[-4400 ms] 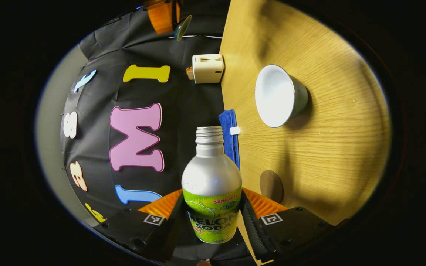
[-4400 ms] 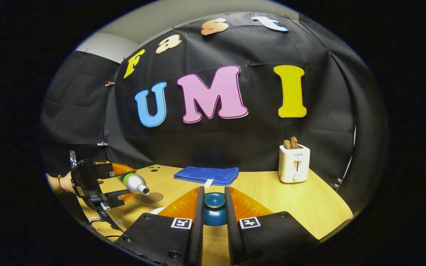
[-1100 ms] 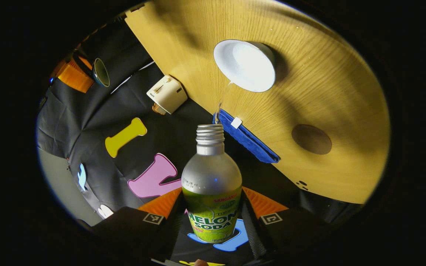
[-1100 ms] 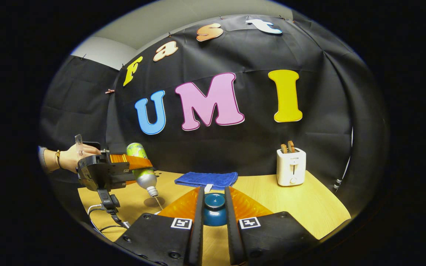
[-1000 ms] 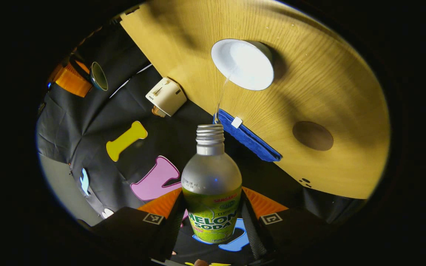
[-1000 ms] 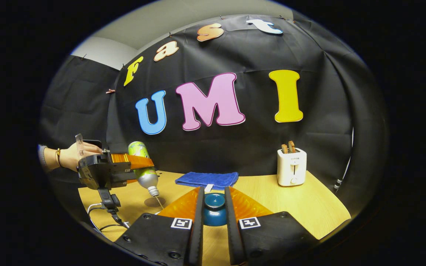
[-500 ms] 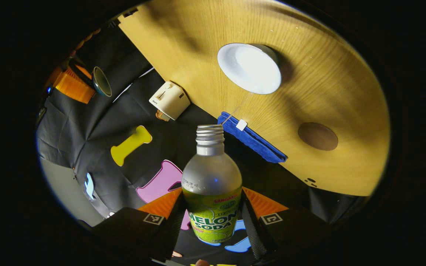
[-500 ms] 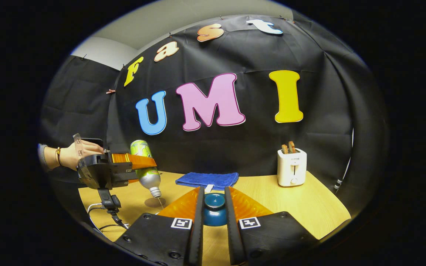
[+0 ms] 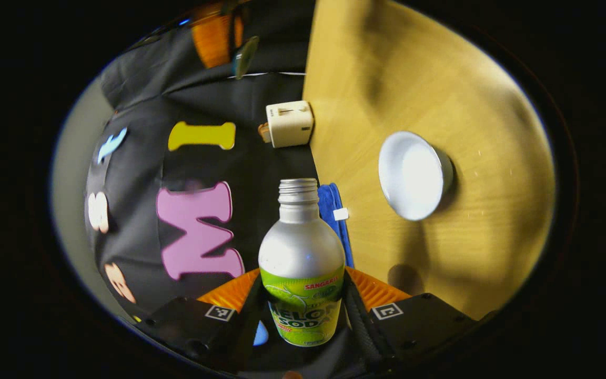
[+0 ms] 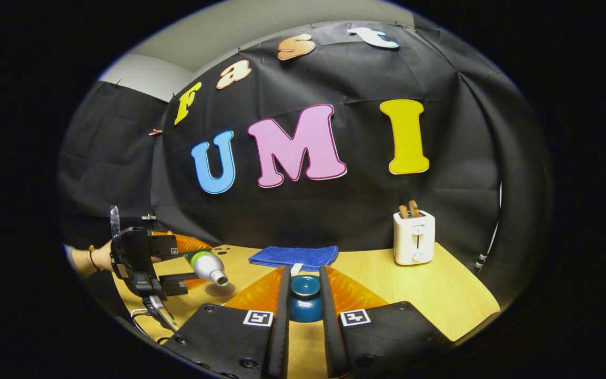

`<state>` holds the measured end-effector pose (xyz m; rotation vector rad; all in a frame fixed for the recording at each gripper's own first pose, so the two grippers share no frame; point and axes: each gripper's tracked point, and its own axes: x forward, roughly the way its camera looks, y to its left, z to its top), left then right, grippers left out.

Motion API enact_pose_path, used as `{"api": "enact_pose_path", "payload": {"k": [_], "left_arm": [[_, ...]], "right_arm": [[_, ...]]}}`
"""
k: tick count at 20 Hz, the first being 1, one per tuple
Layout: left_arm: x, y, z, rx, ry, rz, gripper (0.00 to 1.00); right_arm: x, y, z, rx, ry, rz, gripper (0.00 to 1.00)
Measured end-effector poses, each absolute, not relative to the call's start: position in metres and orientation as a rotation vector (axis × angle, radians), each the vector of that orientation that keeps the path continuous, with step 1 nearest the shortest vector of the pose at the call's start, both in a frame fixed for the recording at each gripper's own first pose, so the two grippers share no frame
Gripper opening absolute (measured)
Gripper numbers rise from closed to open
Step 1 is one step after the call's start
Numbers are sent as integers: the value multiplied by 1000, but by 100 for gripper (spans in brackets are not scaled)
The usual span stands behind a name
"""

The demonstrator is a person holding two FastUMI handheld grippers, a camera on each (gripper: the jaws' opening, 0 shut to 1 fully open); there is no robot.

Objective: Open the teacup lid with one hand, grasp the water bottle and pour water into the teacup with the other hand; after pouring, place the water bottle on the coaster and then close the teacup lid.

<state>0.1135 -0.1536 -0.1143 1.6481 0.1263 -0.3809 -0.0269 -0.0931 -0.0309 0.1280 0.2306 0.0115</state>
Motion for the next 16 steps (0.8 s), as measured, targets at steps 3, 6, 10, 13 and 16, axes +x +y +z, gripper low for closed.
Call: {"api": "enact_pose_path", "payload": {"k": [3, 6, 10, 13, 16], "left_arm": [[115, -167, -123, 1179, 172, -380, 79], [124, -169, -120, 747, 197, -353, 79], [131, -163, -107, 344, 182, -323, 79], [138, -144, -102, 225, 143, -261, 79], [152, -118, -104, 210, 123, -198, 79]], "right_arm": [[-27, -94, -31, 134, 232, 7, 36], [-26, -93, -31, 132, 230, 7, 31], [-26, -88, -31, 130, 230, 15, 36], [-26, -84, -32, 128, 235, 23, 31], [-24, -81, -34, 128, 239, 30, 36]]}}
